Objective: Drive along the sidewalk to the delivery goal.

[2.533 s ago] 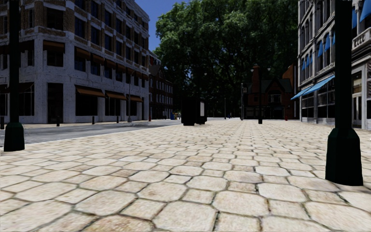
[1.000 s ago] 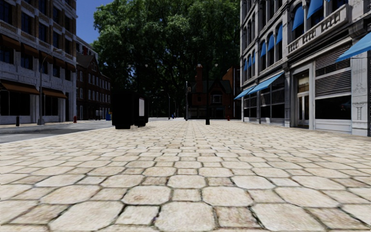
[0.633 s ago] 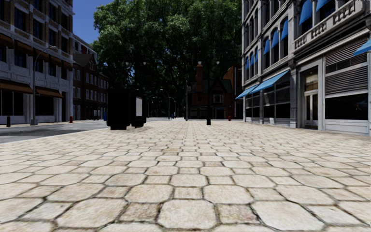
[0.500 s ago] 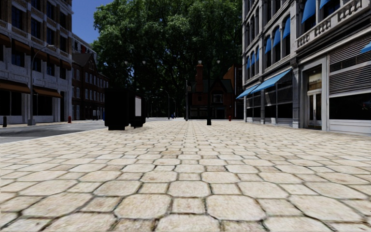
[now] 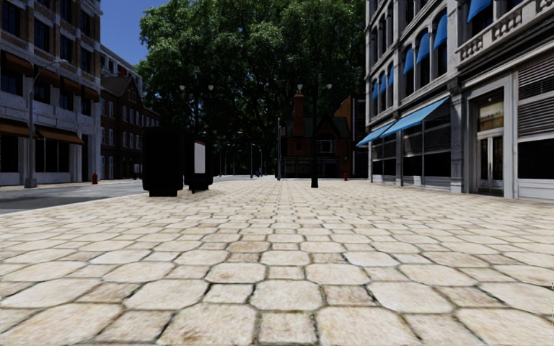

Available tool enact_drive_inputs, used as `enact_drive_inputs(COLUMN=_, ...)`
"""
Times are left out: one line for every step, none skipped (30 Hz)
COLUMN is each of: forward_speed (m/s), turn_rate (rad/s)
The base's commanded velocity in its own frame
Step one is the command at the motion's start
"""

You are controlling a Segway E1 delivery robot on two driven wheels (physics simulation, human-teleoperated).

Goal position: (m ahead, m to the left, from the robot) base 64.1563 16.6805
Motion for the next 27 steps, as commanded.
enact_drive_inputs(forward_speed=2.0, turn_rate=0.0)
enact_drive_inputs(forward_speed=2.0, turn_rate=0.0)
enact_drive_inputs(forward_speed=2.0, turn_rate=0.0)
enact_drive_inputs(forward_speed=2.0, turn_rate=0.0)
enact_drive_inputs(forward_speed=2.0, turn_rate=0.0)
enact_drive_inputs(forward_speed=2.0, turn_rate=0.0)
enact_drive_inputs(forward_speed=2.0, turn_rate=0.0)
enact_drive_inputs(forward_speed=2.0, turn_rate=0.0)
enact_drive_inputs(forward_speed=2.0, turn_rate=0.0)
enact_drive_inputs(forward_speed=2.0, turn_rate=0.0)
enact_drive_inputs(forward_speed=2.0, turn_rate=0.0)
enact_drive_inputs(forward_speed=2.0, turn_rate=0.0)
enact_drive_inputs(forward_speed=2.0, turn_rate=0.0)
enact_drive_inputs(forward_speed=2.0, turn_rate=0.0)
enact_drive_inputs(forward_speed=2.0, turn_rate=0.0)
enact_drive_inputs(forward_speed=2.0, turn_rate=0.0)
enact_drive_inputs(forward_speed=2.0, turn_rate=0.0)
enact_drive_inputs(forward_speed=2.0, turn_rate=0.0)
enact_drive_inputs(forward_speed=2.0, turn_rate=0.0)
enact_drive_inputs(forward_speed=2.0, turn_rate=0.0)
enact_drive_inputs(forward_speed=2.0, turn_rate=0.0)
enact_drive_inputs(forward_speed=2.0, turn_rate=0.0)
enact_drive_inputs(forward_speed=2.0, turn_rate=0.0)
enact_drive_inputs(forward_speed=2.0, turn_rate=0.0)
enact_drive_inputs(forward_speed=2.0, turn_rate=0.0)
enact_drive_inputs(forward_speed=2.0, turn_rate=0.0)
enact_drive_inputs(forward_speed=2.0, turn_rate=0.0)
